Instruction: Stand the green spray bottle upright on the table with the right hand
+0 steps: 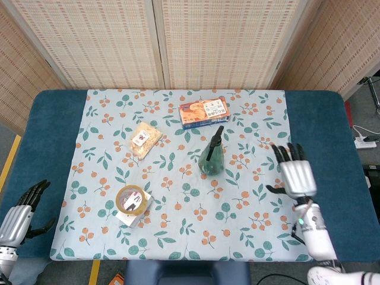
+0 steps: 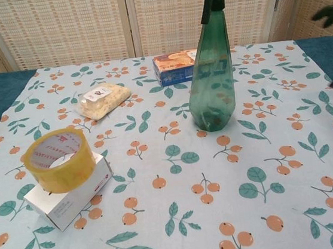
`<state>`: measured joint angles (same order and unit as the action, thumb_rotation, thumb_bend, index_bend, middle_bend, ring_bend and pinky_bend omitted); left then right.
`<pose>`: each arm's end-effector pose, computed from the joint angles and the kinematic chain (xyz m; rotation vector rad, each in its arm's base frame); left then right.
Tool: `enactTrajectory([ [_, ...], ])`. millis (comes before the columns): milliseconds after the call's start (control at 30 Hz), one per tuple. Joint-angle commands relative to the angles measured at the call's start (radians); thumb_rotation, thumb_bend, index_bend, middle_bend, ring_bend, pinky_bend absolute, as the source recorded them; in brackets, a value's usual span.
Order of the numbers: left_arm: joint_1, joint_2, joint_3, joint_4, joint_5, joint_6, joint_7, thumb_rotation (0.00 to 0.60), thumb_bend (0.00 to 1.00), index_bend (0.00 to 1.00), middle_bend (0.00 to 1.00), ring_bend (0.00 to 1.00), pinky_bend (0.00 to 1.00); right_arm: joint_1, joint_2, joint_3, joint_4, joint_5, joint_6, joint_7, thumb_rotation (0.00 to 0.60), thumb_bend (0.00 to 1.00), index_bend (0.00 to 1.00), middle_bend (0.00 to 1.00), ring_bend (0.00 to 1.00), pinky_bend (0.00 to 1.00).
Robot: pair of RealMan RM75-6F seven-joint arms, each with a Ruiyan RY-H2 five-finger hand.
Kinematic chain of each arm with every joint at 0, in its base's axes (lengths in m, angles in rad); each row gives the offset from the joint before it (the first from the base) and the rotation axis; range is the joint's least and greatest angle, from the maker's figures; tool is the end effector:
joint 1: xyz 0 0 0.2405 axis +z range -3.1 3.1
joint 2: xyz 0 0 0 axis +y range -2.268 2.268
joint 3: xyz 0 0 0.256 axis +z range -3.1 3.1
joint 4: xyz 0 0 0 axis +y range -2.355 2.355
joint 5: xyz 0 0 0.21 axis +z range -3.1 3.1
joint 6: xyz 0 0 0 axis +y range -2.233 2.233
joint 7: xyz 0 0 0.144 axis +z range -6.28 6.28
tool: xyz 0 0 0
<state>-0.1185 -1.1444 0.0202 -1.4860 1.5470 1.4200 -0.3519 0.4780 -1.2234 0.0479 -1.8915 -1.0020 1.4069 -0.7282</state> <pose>-0.3318 0.1781 0.1434 -1.4019 -1.1697 -1.0366 -0.2250 -0.2644 0.1019 1.5374 -0.7607 0.5756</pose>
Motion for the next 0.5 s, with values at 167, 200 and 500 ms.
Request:
enactTrajectory([
  [167,0.010,0.000,0.005,-0.005,0.013,0.021,0.017,0.600,0.28,0.00,0.00,0.00,0.11,-0.269,0.010,-0.125,0.287,-0.231,0.187,0.426,0.600,0.00,0.05,0.10,0.00,0.00],
  [200,0.010,-0.001,0.006,-0.006,0.015,0.021,0.023,0.600,0.28,0.00,0.00,0.00,0.11,-0.276,0.009,-0.118,0.301,-0.224,0.178,0.456,0.600,0.00,0.04,0.10,0.00,0.00],
  [500,0.007,-0.005,0.002,-0.014,0.008,0.012,0.044,0.600,0.28,0.00,0.00,0.00,0.11,-0.307,-0.006,-0.058,0.384,-0.256,0.161,0.568,0.600,0.00,0.04,0.10,0.00,0.00],
])
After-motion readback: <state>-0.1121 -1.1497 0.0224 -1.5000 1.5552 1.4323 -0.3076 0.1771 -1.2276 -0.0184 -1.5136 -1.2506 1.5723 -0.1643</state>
